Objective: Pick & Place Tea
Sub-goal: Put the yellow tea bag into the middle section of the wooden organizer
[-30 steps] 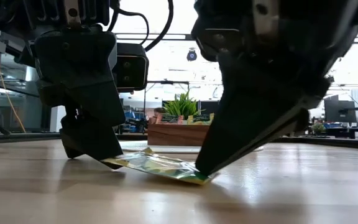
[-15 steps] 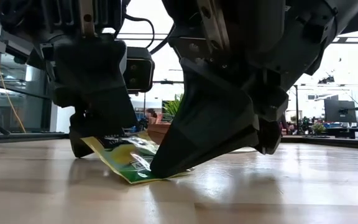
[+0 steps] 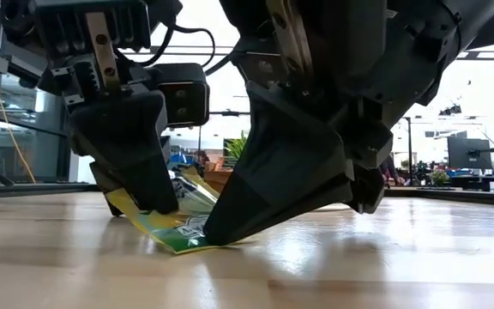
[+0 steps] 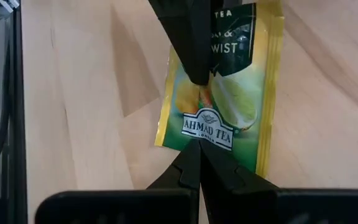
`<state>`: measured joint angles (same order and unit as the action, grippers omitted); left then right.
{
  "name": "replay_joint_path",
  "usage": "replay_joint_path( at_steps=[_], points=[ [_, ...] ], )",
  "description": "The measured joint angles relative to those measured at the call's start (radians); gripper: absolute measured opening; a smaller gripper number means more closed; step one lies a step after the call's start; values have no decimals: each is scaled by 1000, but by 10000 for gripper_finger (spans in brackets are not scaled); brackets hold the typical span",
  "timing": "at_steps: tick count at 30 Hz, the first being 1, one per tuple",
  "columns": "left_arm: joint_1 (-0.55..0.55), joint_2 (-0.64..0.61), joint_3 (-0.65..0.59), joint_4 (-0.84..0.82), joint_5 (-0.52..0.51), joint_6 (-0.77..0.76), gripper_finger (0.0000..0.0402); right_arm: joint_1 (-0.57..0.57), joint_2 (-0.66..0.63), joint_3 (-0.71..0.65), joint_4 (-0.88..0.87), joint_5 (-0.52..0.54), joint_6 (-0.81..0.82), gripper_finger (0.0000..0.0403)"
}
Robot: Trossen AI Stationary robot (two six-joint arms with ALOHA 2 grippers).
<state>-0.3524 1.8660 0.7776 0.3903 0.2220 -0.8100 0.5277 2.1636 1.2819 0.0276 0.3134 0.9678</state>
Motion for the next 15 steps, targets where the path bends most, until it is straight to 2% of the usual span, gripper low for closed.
replay_joint_path(
  at_steps=[6, 12, 15],
  points=[
    [35, 1, 10, -8, 8, 155, 2, -2, -49, -4, -64, 30, -54, 0],
    [80, 8, 76, -53, 79, 301, 1, -3, -199, -2, -318, 58, -64, 0],
    [107, 5, 131, -163, 91, 380, 1, -3, -287, -4, -486, 47, -52, 0]
  ],
)
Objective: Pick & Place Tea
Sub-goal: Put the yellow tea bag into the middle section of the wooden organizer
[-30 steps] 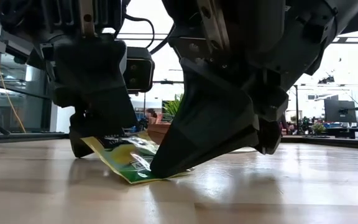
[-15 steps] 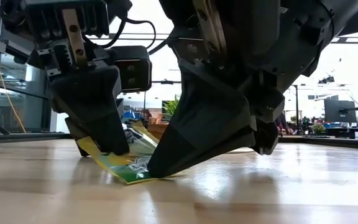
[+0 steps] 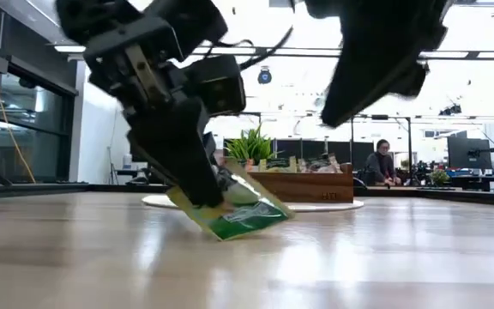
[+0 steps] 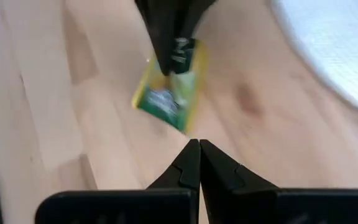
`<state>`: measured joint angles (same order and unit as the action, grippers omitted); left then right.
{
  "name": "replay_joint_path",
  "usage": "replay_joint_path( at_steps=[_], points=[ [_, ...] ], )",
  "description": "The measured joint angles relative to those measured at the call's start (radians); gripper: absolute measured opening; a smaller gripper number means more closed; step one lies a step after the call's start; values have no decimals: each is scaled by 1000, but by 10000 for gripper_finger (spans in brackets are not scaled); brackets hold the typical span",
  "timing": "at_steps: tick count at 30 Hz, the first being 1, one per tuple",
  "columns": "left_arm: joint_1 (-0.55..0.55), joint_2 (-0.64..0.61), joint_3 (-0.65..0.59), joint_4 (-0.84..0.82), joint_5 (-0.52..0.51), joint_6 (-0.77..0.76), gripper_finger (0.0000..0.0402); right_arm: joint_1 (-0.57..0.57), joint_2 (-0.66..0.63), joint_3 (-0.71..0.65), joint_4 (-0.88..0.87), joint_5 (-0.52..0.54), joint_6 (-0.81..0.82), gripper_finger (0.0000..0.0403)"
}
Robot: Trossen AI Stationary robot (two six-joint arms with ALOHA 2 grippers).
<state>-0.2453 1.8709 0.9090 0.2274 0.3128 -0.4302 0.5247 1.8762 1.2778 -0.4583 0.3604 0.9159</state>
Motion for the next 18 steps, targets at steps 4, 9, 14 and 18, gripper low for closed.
replay_joint_path(
  at_steps=[4, 9, 14, 18],
  points=[
    [34, -22, 107, -242, 20, 150, 0, 0, -145, 0, -232, 27, 77, 0],
    [90, -28, 338, -648, -74, 409, 0, 21, -356, -87, -445, 136, 240, 0],
    [164, -32, 593, -949, -197, 644, 0, 80, -616, -317, -414, 248, 398, 0],
    [256, -31, 705, -1023, -231, 728, 0, 102, -785, -486, -304, 285, 409, 0]
  ],
)
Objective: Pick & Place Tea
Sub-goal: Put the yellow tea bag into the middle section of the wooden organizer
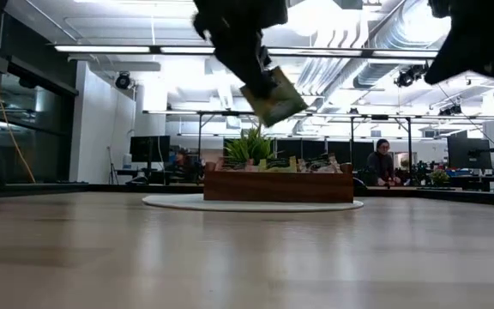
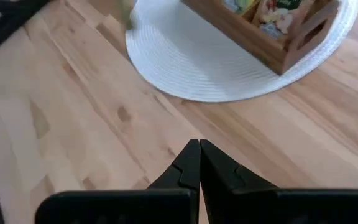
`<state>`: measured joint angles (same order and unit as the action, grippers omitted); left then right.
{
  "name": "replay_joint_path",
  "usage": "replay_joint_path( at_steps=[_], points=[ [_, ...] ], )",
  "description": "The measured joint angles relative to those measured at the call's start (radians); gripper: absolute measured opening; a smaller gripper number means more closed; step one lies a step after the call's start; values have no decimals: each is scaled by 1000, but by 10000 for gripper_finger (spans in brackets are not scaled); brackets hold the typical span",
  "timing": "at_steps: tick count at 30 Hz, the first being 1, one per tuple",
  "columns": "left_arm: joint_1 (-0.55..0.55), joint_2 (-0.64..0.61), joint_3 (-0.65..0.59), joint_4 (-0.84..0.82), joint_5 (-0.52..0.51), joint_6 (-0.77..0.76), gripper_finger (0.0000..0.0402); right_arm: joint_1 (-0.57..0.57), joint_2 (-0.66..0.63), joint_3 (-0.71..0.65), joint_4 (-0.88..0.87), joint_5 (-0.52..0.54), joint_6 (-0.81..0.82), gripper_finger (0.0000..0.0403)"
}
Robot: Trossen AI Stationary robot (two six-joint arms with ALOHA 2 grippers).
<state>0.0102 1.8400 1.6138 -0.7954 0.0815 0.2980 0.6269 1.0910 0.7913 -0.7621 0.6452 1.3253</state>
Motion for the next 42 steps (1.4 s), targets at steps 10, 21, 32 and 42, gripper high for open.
replay_joint_path(
  at_steps=[10, 21, 32, 42],
  points=[
    [247, 15, 176, -158, -12, 116, 0, -49, -192, -210, 182, -13, -125, 0],
    [315, 224, 497, -376, 2, 272, 0, -138, -203, -219, 177, -109, -294, 0],
    [309, 351, 618, -462, -6, 308, 0, -176, -203, -219, 182, -166, -363, 0],
    [309, 356, 618, -464, 13, 330, 0, -176, -203, -219, 181, -181, -387, 0]
  ],
)
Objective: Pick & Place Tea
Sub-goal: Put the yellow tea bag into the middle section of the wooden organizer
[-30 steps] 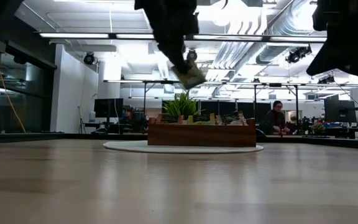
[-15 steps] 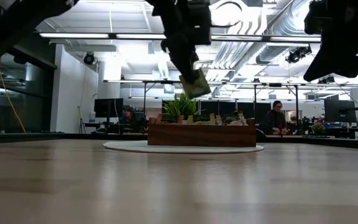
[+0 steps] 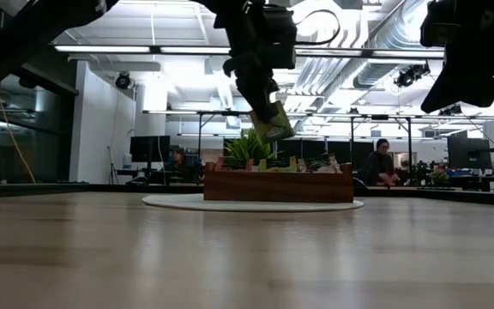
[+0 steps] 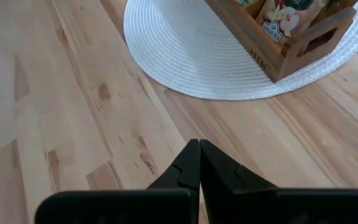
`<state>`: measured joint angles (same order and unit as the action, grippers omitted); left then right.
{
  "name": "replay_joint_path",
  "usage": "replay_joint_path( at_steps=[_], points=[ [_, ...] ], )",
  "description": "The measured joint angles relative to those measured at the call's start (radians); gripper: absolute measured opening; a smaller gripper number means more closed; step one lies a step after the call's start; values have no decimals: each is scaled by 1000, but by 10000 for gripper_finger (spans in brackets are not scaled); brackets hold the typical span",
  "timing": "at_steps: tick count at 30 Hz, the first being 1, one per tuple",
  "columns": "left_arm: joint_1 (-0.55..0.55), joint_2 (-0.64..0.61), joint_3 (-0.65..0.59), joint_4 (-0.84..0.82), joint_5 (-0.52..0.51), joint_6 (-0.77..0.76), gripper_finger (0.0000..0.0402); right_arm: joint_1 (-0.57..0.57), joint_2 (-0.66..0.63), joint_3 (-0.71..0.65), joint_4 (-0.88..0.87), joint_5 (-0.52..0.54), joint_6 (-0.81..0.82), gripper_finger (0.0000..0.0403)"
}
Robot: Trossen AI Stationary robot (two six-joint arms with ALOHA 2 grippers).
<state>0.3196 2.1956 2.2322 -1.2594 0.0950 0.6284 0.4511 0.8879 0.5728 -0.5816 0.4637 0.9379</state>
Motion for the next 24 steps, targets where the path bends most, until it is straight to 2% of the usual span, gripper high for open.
replay_joint_path(
  at_steps=[7, 11, 14, 24],
  points=[
    [0, 0, 0, -12, 31, 4, 0, 0, 0, 0, 1, 0, -5, 0],
    [-5, 25, 0, -17, 83, 11, 0, 0, 0, 0, 3, 0, -5, 0],
    [-7, 40, -6, -51, 71, 12, 0, 0, 0, 0, 3, 0, -5, 0],
    [-20, 86, 4, 0, 69, 3, 0, 0, 0, 1, 5, 3, -5, 0]
  ],
)
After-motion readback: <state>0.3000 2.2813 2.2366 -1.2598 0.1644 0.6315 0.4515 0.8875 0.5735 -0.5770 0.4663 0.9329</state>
